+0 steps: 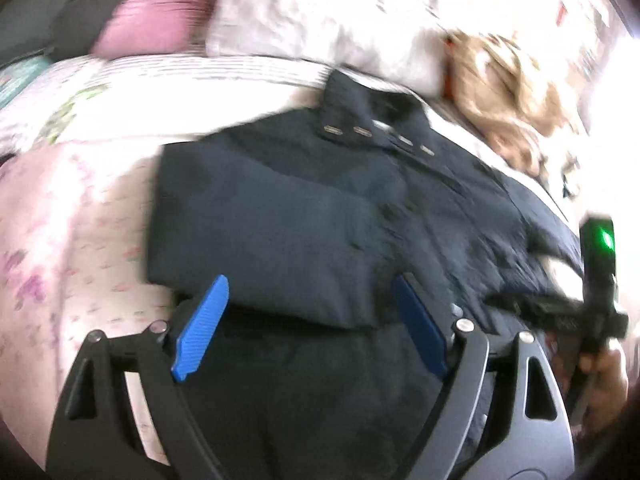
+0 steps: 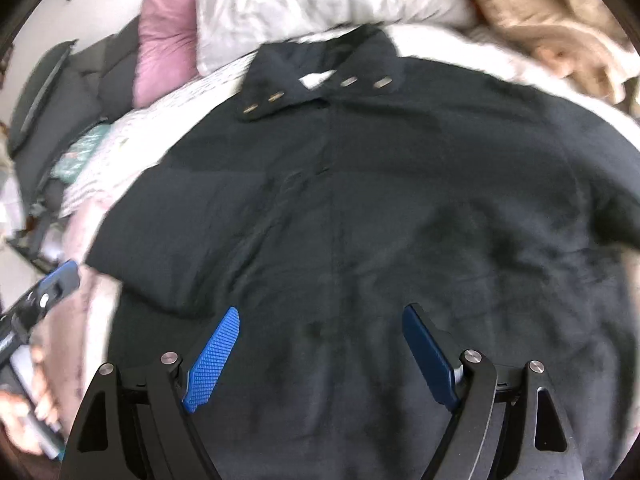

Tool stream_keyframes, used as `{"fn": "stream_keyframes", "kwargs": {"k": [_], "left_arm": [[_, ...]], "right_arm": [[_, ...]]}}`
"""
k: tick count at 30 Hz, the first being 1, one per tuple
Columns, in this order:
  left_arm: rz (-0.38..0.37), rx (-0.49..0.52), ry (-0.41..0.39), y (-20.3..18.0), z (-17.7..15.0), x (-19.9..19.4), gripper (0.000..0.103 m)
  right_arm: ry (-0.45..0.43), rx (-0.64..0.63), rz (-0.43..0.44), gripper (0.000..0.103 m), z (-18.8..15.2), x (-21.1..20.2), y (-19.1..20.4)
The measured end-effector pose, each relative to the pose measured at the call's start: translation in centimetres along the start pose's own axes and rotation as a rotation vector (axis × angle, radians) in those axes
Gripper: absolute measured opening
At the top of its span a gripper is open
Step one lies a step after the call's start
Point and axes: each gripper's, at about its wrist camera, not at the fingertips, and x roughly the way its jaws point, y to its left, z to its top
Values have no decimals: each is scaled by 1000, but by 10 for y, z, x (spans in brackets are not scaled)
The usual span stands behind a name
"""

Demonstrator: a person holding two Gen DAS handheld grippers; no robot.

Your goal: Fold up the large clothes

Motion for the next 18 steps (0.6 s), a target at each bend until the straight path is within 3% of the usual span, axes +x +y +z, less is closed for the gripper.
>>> {"fn": "stream_keyframes", "kwargs": {"k": [1, 3, 7, 8, 9, 10, 12, 14, 16, 18], "left_arm": [[22, -40, -6, 17, -1, 2, 85], [48, -81, 0, 35, 2, 10, 85], [67, -227, -59, 71, 0, 14, 85], [66, -253, -69, 77, 0, 16, 85], [70, -268, -79, 77, 0, 20, 84], [77, -285, -95, 81, 2, 20, 83], [84, -332, -131, 90, 8, 23, 79], [77, -369, -142, 96, 14, 28, 64], [70, -347, -136, 93, 20, 38, 51], [86, -273, -128, 82, 26, 51, 48]], "right_arm": [[48, 26, 101, 85, -2, 16, 3], [102, 83, 181, 85, 0, 40, 5], [93, 259, 318, 82, 16, 84, -5], [88, 276, 326, 77, 18, 89, -6], [83, 281, 338, 49, 21, 96, -4], [88, 261, 326, 9, 27, 101, 2], [43, 179, 277, 10, 41, 87, 15], [-72, 18, 200, 10, 60, 54, 34], [-191, -108, 118, 10, 77, 20, 45], [-279, -174, 43, 10, 88, -2, 44]]}}
